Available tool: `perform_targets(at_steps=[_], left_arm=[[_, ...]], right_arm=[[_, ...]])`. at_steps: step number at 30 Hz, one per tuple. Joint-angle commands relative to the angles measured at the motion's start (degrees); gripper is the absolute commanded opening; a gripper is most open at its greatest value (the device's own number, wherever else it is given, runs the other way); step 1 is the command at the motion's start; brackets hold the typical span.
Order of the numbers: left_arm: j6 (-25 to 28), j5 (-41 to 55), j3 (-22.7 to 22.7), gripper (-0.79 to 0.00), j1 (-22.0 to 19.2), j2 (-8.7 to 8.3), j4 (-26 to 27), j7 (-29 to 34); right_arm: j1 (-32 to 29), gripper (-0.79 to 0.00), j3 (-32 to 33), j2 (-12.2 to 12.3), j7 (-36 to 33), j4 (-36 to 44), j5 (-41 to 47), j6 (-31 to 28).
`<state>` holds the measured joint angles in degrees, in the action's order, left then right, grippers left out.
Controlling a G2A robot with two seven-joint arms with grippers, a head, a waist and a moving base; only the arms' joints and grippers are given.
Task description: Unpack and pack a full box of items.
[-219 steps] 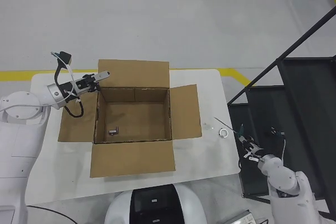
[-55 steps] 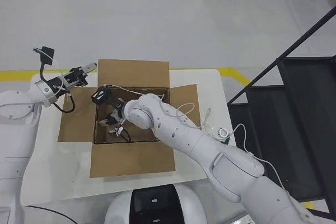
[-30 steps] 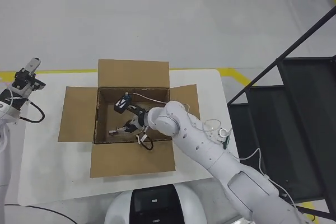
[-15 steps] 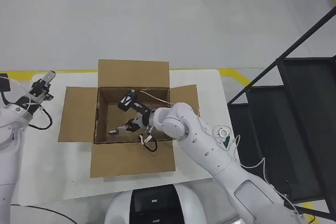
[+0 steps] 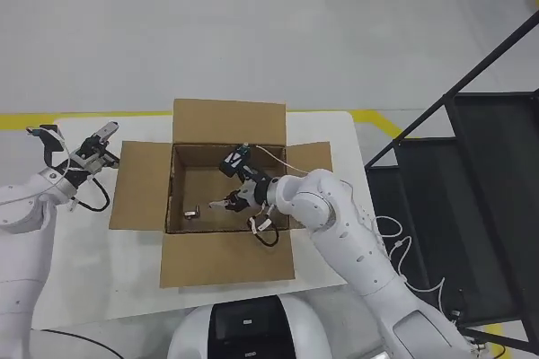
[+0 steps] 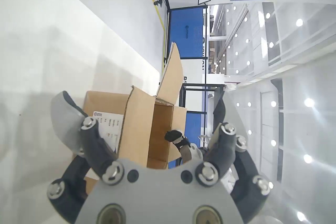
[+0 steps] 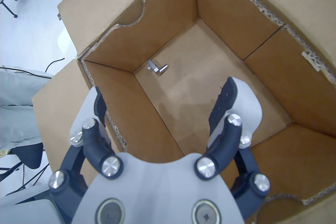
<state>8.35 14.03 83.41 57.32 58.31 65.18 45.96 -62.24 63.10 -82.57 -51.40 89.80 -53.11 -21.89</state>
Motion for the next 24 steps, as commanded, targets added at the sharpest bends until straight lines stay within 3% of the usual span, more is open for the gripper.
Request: perform_targets(at_steps=[1,5,9,16,22,24], left_arm=[[0.0,0.0,-0.3,0.0,0.0,0.04,0.3,0.0],[0.8,1.3,-0.1,0.0,0.3,0.09,0.6,-0.1],[2.1,1.5,1.5,0.0,1.0,-0.14,0.9,-2.1],[6.9,2.2,9.2,0.0,5.5,-1.15,6.6,-9.3],[10.8,4.7,16.1,0.0,10.3,-1.66,12.9,-14.3],[10.9,4.8,16.4,0.0,10.5,-1.67,13.2,-14.5]], right_arm=[[-0.7,0.0,0.5,0.3,-0.7,1.1,-0.2,-0.1],[-0.1,0.0,-1.3,0.5,-2.0,1.4,-3.4,0.3],[4.2,0.0,-7.7,-0.7,-0.1,-2.1,-8.8,4.5],[14.9,0.0,-20.6,-5.2,4.7,-14.3,-10.2,10.2],[21.7,0.0,-27.1,-9.1,6.2,-26.2,-7.6,10.1],[23.7,0.0,-28.8,-10.3,6.0,-29.9,-6.7,8.6]])
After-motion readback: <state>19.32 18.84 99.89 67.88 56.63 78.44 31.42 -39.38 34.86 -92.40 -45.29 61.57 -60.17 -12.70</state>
